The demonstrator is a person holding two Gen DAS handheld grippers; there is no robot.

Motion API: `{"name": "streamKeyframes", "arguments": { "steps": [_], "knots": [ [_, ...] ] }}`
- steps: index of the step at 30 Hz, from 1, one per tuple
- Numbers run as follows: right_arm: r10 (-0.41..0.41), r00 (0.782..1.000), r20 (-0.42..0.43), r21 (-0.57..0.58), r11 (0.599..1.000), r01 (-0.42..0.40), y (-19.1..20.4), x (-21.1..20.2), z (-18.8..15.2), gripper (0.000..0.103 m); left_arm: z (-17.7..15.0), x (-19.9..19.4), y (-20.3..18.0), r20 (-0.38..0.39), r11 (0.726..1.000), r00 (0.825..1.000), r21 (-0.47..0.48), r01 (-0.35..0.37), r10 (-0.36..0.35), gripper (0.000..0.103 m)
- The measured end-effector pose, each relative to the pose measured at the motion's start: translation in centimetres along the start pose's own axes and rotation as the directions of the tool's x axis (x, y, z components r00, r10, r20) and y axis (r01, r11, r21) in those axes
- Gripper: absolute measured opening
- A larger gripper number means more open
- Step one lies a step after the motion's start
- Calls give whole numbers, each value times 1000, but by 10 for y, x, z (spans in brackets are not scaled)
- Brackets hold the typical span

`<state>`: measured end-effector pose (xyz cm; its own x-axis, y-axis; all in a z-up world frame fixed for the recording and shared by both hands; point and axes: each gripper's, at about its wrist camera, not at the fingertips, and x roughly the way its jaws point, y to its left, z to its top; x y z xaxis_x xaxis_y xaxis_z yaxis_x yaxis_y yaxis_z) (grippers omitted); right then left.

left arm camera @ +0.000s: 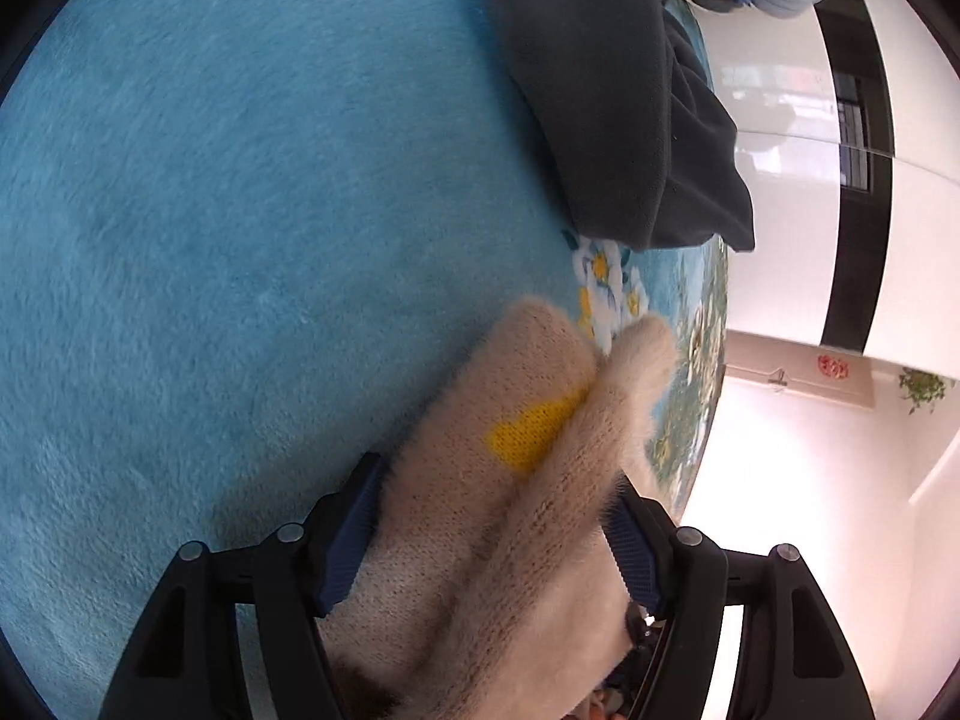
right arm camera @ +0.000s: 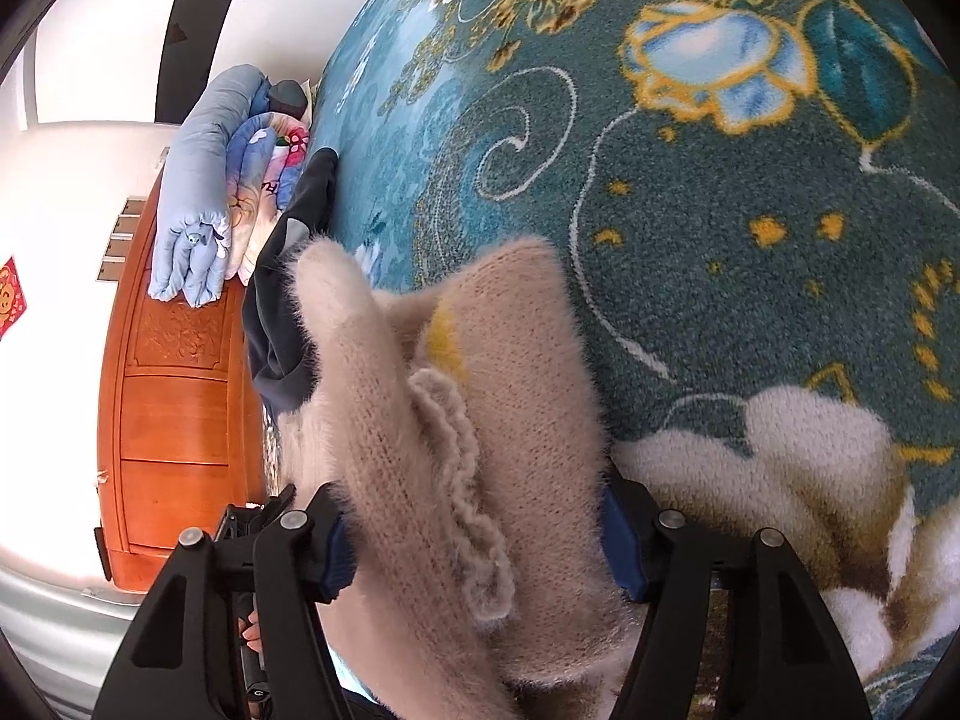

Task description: Fold clothes

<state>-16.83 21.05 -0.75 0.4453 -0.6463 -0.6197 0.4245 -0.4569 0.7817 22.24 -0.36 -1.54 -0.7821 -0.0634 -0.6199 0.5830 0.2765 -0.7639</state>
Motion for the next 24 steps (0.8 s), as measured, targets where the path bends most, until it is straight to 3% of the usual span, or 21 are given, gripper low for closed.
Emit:
{"name": "streamKeyframes", "arguments": {
  "steps": [14, 19, 24],
  "knots": [
    [3, 1000, 7, 38, 999, -3, 0, 3, 2, 62, -7, 0, -3, -21, 999, 999, 34, -35, 36, 71],
    [-9, 1000, 19, 42, 999, 8, 7, -2, -1, 49, -14, -8, -9, 0, 995, 998, 77, -59, 59, 47],
    [4, 1000, 22, 1, 1000, -4, 26, -9, -1, 38, -25, -16, -19, 35, 991, 998, 122, -56, 52, 35]
  ]
}}
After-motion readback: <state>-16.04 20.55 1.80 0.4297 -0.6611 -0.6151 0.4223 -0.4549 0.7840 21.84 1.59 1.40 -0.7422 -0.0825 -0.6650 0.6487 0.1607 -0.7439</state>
